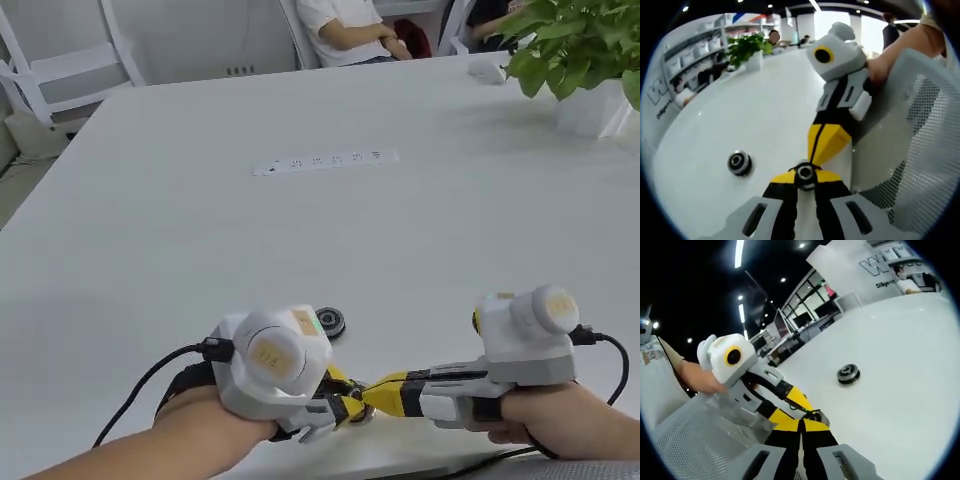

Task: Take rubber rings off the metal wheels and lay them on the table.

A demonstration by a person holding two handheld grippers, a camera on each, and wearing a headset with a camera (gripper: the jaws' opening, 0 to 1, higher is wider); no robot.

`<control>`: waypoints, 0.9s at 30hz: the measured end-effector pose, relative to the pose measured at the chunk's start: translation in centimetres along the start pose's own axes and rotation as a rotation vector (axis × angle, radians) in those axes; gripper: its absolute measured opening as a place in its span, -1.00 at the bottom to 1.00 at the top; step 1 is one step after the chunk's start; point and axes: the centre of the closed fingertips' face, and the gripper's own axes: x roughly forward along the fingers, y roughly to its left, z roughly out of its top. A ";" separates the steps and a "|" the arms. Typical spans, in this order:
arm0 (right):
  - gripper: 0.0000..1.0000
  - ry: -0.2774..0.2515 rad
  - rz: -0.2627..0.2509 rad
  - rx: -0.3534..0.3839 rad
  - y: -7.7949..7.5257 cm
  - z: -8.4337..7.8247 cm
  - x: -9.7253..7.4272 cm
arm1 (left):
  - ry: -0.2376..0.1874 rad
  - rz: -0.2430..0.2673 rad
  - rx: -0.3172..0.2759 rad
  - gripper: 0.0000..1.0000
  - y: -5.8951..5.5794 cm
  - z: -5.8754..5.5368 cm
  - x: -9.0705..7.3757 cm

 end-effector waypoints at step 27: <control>-1.00 0.030 -0.068 -0.066 -1.0 -0.3 -0.1 | -0.018 -0.038 -0.008 -0.45 -0.6 0.8 -1.5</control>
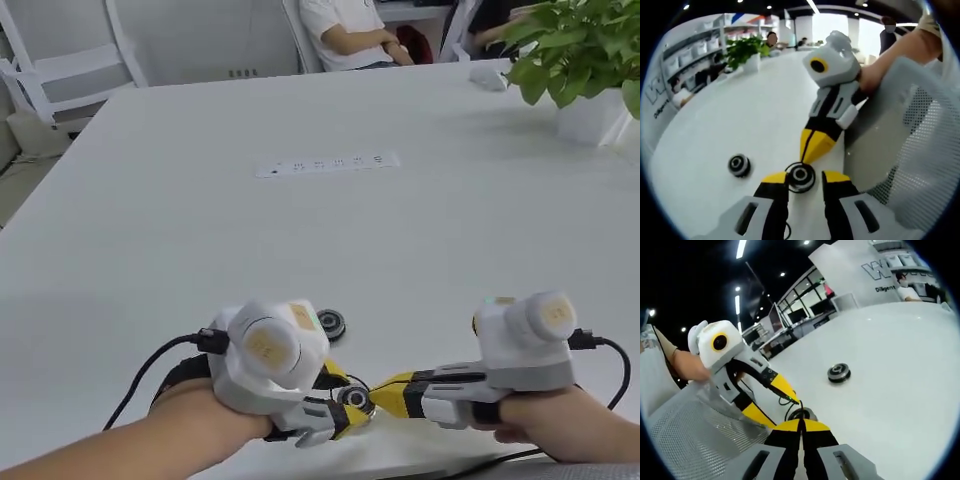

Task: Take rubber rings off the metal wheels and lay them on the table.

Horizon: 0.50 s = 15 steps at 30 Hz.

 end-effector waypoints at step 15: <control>-1.00 -0.013 0.011 -0.009 0.1 0.3 -0.2 | -0.065 0.022 -0.043 -0.33 0.2 0.7 -3.8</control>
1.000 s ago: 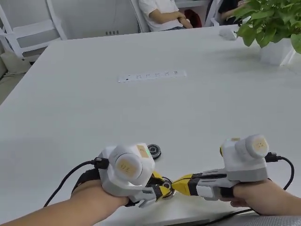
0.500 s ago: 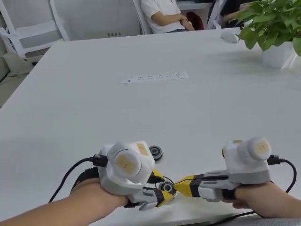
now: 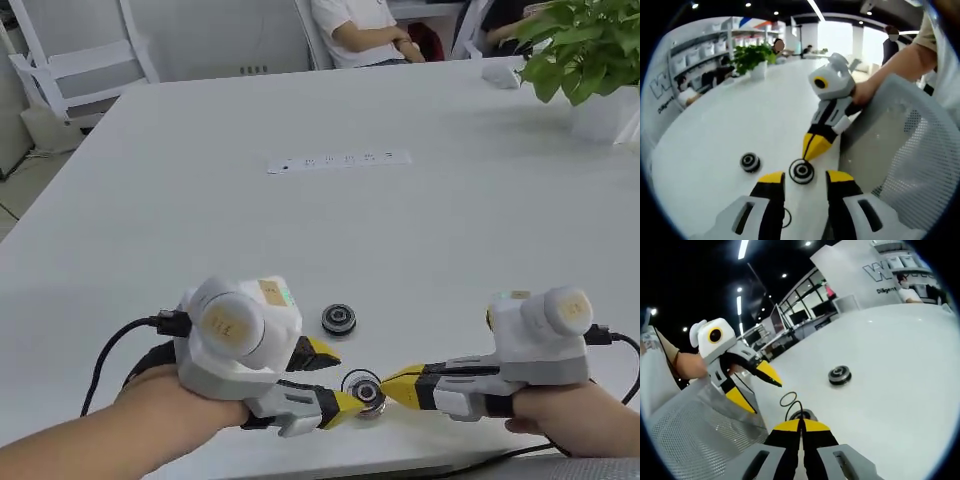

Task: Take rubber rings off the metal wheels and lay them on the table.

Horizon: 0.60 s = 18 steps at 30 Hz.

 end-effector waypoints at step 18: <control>-1.00 -0.008 0.039 -0.011 1.3 1.8 -0.7 | -0.050 0.049 -0.054 -0.12 1.0 -0.4 -4.5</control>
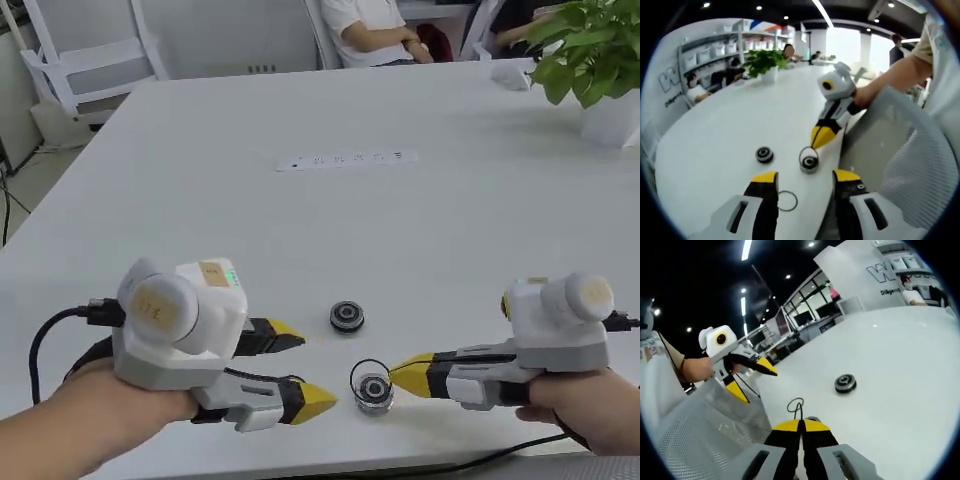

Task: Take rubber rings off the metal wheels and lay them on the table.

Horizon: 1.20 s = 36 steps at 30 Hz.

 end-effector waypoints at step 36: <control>-1.00 0.129 0.130 -0.121 3.0 4.0 5.5 | -0.012 0.126 -0.091 0.23 2.5 -3.4 -6.3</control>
